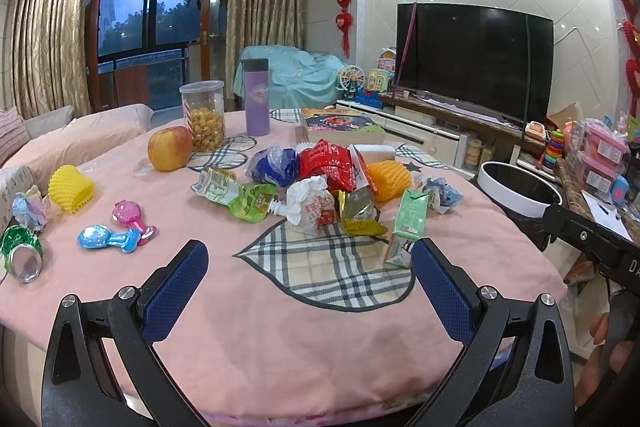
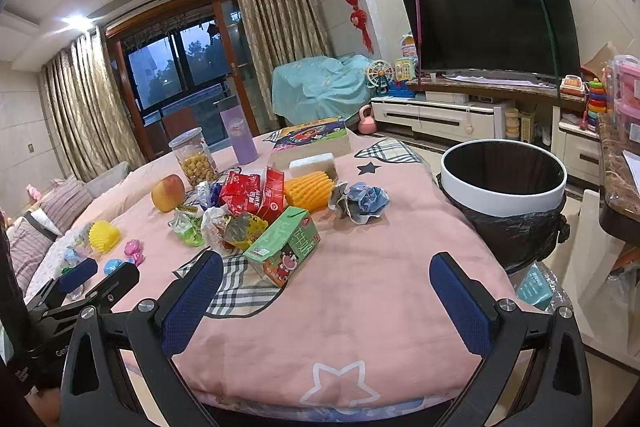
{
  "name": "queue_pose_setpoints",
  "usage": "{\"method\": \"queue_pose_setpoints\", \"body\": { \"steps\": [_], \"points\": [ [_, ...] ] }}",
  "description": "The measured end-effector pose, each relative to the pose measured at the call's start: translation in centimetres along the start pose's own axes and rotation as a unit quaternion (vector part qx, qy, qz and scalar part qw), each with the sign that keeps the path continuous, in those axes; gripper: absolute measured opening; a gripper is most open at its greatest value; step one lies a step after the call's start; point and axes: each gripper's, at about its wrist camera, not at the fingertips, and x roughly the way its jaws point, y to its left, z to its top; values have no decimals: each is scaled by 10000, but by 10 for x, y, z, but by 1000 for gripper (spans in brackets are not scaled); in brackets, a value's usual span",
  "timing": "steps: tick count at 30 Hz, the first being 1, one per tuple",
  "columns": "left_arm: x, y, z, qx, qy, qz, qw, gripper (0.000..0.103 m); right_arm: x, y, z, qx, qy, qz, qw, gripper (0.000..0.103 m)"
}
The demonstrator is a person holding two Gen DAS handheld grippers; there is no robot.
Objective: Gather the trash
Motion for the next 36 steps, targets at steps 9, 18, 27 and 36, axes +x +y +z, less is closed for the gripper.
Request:
{"method": "queue_pose_setpoints", "body": {
  "steps": [9,18,27,36],
  "points": [
    [0,0,0,-9,4,-2,10000,103,1,1,-1,47,37,41,10000,103],
    [1,1,0,-15,11,-4,10000,103,2,1,-1,67,71,81,9999,103],
    [1,1,0,-18,23,-3,10000,103,3,0,0,86,107,114,9998,103],
    [10,11,-2,-140,148,52,9998,103,7,7,-1,29,181,178,9997,103]
  ]
}}
